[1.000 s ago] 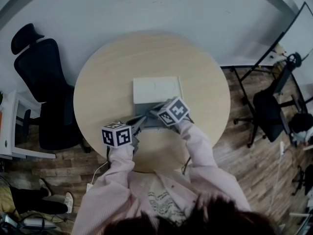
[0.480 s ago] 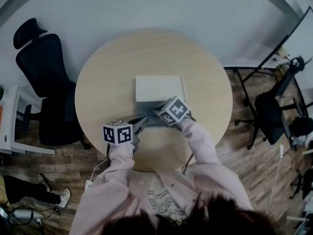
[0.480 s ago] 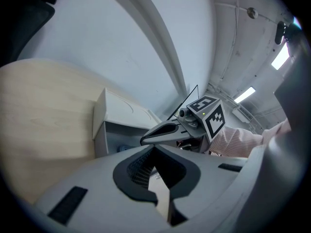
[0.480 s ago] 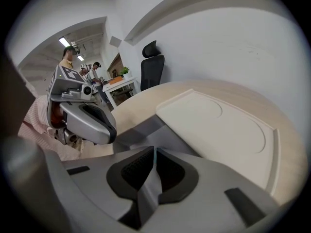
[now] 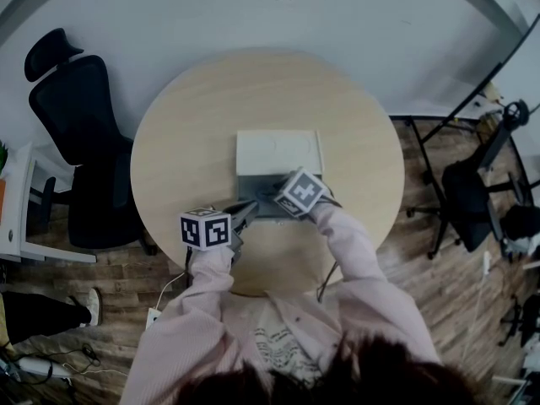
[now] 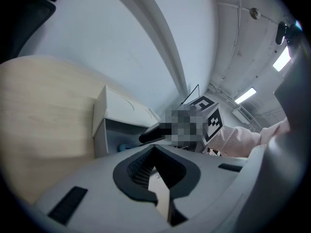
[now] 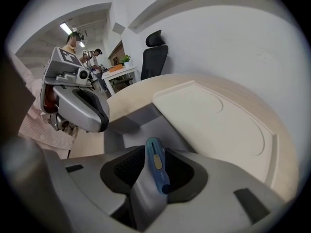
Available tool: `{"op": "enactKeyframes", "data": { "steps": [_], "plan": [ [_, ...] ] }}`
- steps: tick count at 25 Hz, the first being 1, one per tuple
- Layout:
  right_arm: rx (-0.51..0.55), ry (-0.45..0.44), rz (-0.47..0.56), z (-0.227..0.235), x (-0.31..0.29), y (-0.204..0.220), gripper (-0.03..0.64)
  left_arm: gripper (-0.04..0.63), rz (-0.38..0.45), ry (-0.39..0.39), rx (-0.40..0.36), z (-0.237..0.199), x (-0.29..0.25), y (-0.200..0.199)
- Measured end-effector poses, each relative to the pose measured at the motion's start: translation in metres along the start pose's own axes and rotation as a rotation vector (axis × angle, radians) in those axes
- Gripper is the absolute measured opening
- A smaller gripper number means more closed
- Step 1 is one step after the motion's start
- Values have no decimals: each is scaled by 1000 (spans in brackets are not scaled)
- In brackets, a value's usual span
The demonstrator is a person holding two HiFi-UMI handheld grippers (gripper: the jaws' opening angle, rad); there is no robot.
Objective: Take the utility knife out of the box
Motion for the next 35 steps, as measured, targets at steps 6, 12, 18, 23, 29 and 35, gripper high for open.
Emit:
{"op": "enactKeyframes", "data": {
  "steps": [6,12,18,23,29,35],
  "plan": [
    [26,-2,-30,0,-6,4,190,8,-3,-3,13,-1,-1,2],
    [57,-22,-70,-6,-13,4,212,8,-8,-4,24,-6,0,3],
    [78,-54,-121,-15,-19,9,212,8,-8,-5,33,-7,-1,3],
    [86,-59,-137,-17,-23,9,187,8,-7,-8,40,-11,2,3],
    [126,28,-255,-9,-17,20,167,8,-9,3,52,-12,1,5],
    [178,20,-178,-13,-21,12,156,8,-15,2,52,-14,3,4]
  ]
}}
Point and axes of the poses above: the fingertips, and each gripper's own axes: x backward along the fingers, z to its right, y out of its underside, the point moved 8 cm from there along x, backward along the fingers, and after that the axes turned 7 degrees about y, right-handed, at the moved point
